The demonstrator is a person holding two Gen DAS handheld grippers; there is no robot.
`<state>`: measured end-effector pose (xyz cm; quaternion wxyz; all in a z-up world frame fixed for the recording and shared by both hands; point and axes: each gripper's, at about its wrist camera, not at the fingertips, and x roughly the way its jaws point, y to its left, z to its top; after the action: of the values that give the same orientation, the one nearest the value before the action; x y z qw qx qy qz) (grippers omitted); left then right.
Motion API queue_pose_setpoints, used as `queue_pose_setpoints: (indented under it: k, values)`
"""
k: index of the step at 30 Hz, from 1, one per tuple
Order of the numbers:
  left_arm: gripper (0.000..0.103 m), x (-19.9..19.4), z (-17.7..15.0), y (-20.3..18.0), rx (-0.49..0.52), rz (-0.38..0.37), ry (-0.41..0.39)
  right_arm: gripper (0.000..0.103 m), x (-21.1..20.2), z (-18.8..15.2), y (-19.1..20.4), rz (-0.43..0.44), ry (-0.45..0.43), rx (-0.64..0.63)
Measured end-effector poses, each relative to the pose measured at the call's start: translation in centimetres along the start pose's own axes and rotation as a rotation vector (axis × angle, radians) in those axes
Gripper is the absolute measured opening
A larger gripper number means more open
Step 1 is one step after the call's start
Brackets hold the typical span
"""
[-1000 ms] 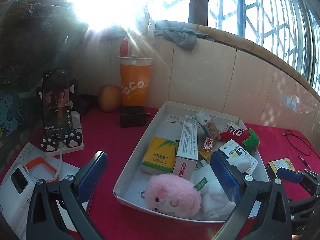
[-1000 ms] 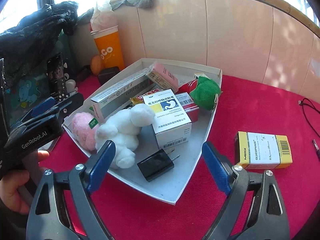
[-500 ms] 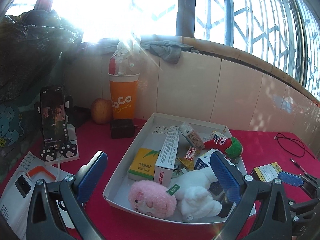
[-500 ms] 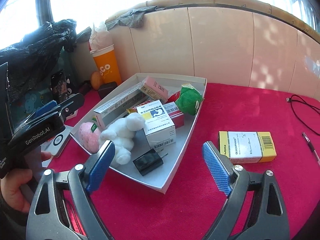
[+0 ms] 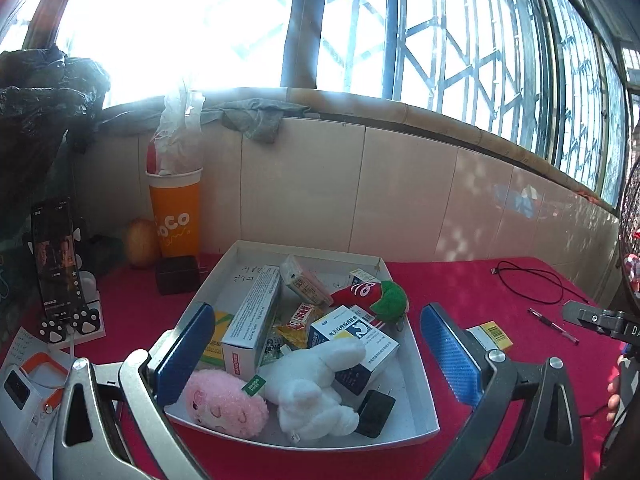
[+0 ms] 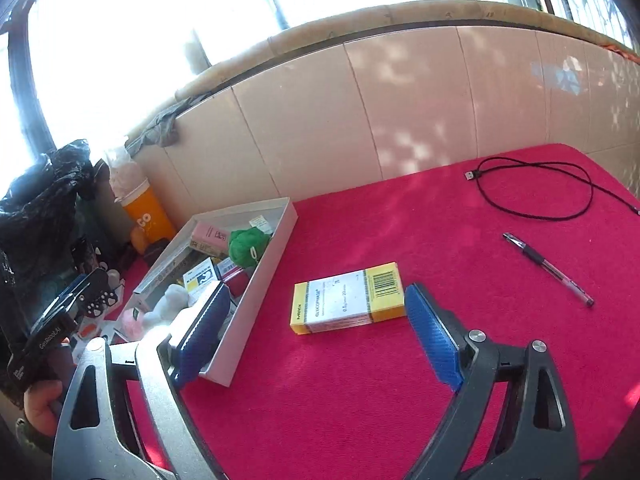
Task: Organize objects
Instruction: 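Grasp the yellow-white Glucophage box with the left gripper while the right grasps the black pen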
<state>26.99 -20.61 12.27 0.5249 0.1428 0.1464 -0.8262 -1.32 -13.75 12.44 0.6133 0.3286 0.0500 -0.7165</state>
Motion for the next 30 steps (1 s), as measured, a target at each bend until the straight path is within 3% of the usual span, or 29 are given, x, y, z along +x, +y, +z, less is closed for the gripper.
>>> queue_pose_setpoints:
  k: [4, 9, 15, 17, 20, 26, 30]
  values:
    - [0.103, 0.4, 0.2, -2.5, 0.061, -0.056, 0.017, 0.090, -2.6, 1.0, -6.0, -0.106, -0.047, 0.060]
    - [0.103, 2.1, 0.8, -8.1, 0.186, -0.234, 0.064, 0.090, -4.3, 3.2, -13.4, -0.218, -0.070, 0.077]
    - [0.103, 8.6, 0.2, -16.6, 0.412, -0.412, 0.217, 0.090, -0.1, 4.5, -17.5, -0.227, 0.080, -0.056]
    - [0.103, 11.2, -1.1, -18.9, 0.488, -0.418, 0.287, 0.089, 1.4, 3.8, -17.7, -0.228, 0.122, -0.108]
    - [0.103, 14.4, -3.2, -21.2, 0.611, -0.362, 0.354, 0.084, 3.6, 3.1, -18.1, -0.229, 0.173, -0.129]
    - [0.103, 17.8, -5.1, -21.8, 0.615, -0.371, 0.502, 0.084, 6.0, 2.6, -19.8, -0.185, 0.207, -0.073]
    - [0.103, 18.3, -5.7, -22.9, 0.658, -0.391, 0.531, 0.085, 7.2, 2.2, -20.1, -0.123, 0.246, -0.060]
